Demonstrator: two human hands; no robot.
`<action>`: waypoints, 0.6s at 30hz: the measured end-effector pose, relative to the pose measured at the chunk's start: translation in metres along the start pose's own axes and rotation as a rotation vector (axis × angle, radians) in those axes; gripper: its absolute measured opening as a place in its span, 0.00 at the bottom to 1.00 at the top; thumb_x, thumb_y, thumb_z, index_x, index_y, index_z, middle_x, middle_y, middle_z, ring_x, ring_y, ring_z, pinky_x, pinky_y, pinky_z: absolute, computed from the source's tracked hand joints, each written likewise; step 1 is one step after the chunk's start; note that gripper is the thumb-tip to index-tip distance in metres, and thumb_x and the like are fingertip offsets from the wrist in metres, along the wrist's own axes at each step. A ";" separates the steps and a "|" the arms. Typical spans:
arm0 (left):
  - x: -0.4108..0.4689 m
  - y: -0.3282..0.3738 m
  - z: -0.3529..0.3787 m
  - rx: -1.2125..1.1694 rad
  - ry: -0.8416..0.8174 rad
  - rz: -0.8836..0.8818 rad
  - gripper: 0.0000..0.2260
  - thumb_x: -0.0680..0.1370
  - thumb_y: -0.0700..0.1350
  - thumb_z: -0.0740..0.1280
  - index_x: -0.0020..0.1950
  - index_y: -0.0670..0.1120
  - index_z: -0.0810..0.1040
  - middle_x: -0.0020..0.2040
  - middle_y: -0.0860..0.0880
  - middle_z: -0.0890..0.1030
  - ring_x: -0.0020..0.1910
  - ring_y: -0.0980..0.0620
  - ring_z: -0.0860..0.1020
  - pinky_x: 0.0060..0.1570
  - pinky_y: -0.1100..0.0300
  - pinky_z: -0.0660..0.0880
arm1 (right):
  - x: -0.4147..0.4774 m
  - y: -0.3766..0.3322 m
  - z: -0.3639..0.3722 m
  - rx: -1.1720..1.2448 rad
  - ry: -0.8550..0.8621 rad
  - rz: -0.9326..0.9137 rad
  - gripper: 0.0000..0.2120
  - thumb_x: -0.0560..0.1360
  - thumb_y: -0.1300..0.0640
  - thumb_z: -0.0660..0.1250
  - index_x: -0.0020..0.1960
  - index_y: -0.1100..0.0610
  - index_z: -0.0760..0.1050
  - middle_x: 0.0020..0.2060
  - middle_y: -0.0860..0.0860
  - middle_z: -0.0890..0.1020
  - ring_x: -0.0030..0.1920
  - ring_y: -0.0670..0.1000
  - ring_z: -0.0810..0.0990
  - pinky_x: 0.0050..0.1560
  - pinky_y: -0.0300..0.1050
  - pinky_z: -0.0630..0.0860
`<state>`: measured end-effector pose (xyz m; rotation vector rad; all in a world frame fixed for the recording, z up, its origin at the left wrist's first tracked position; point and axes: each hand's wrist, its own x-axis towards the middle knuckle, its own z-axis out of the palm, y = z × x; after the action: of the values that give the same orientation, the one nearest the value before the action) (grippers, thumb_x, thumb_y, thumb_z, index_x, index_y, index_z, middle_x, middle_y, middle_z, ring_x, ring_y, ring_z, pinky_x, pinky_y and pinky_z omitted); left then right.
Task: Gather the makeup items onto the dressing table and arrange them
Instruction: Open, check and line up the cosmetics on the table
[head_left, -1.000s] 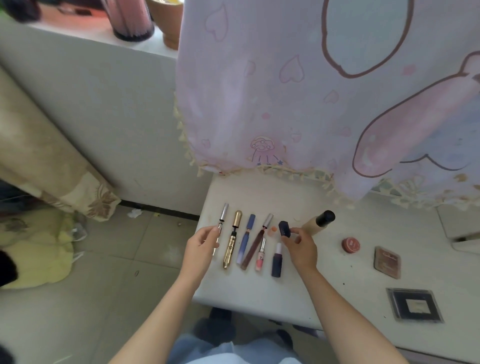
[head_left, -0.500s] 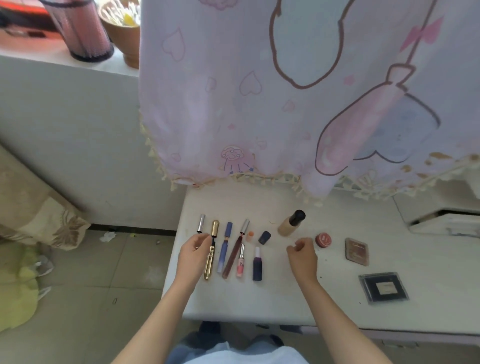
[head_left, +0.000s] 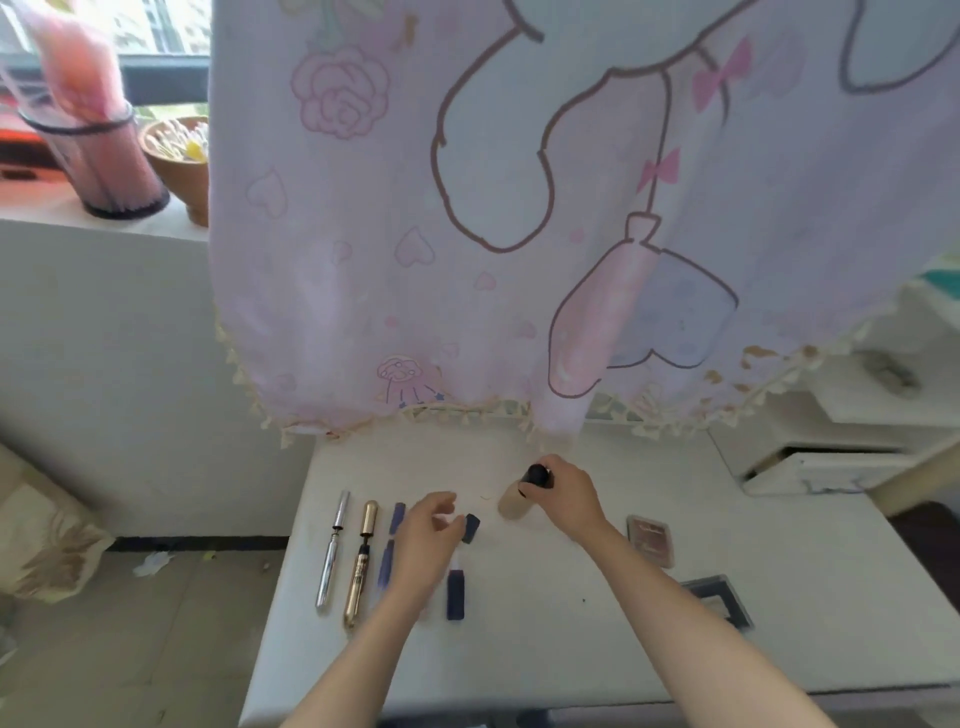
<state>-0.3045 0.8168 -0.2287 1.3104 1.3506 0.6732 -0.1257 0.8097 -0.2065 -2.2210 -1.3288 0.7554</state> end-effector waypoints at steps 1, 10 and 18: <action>-0.002 0.006 0.005 0.022 -0.022 0.030 0.16 0.74 0.39 0.66 0.62 0.44 0.73 0.57 0.48 0.76 0.49 0.54 0.73 0.37 0.73 0.69 | -0.003 -0.002 -0.010 0.027 0.014 -0.025 0.07 0.72 0.57 0.68 0.47 0.57 0.73 0.38 0.50 0.76 0.40 0.50 0.72 0.32 0.31 0.65; -0.024 0.064 0.066 -0.034 -0.158 0.231 0.12 0.68 0.41 0.74 0.46 0.53 0.77 0.41 0.55 0.77 0.39 0.56 0.74 0.40 0.69 0.70 | -0.041 -0.012 -0.099 0.259 -0.197 -0.332 0.08 0.70 0.63 0.69 0.39 0.53 0.72 0.34 0.47 0.76 0.35 0.43 0.72 0.40 0.33 0.69; -0.048 0.086 0.107 -0.178 -0.172 0.211 0.09 0.71 0.36 0.70 0.36 0.46 0.74 0.27 0.54 0.71 0.22 0.61 0.66 0.25 0.68 0.65 | -0.040 0.012 -0.126 0.038 -0.170 -0.460 0.07 0.73 0.51 0.66 0.44 0.51 0.69 0.36 0.48 0.75 0.36 0.47 0.71 0.39 0.42 0.67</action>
<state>-0.1867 0.7626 -0.1621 1.3443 0.9990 0.7869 -0.0518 0.7572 -0.1099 -1.7493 -1.8026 0.7926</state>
